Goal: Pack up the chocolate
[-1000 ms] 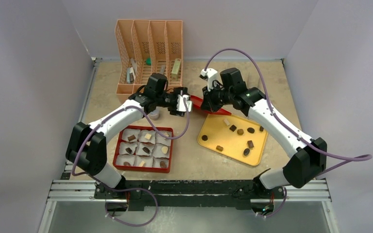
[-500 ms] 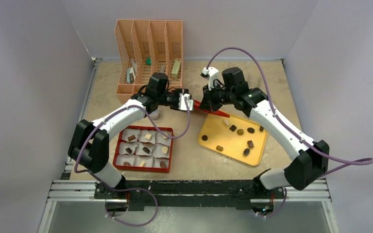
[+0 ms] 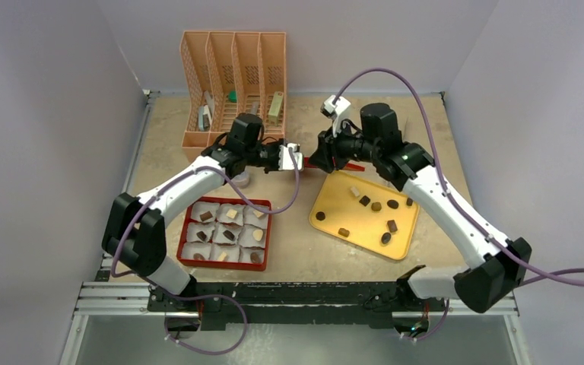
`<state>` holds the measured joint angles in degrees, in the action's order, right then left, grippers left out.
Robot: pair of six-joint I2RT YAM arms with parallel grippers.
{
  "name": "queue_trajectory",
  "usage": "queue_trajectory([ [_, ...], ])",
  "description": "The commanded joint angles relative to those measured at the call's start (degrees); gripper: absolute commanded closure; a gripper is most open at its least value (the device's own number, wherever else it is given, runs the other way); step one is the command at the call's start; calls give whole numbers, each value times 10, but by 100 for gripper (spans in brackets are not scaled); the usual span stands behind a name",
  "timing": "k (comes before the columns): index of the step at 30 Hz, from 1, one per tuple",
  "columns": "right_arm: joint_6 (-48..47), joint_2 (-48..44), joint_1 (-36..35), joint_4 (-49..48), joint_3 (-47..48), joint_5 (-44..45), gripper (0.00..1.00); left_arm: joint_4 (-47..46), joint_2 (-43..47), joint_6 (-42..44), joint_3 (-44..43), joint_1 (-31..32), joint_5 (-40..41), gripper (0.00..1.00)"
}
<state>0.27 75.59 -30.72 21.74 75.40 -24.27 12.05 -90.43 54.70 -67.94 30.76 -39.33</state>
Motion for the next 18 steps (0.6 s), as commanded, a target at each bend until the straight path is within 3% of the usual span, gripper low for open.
queue_trajectory([
  [1,-77,-63,-3,-76,-22,-14,54,-6,60,-39,-18,-4,-5,87],
  [9,-259,-157,-3,-88,-72,-39,37,-3,119,-50,11,-17,-7,91],
  [18,-322,-191,-3,-78,-118,-49,35,-2,181,-71,21,-21,-37,92],
])
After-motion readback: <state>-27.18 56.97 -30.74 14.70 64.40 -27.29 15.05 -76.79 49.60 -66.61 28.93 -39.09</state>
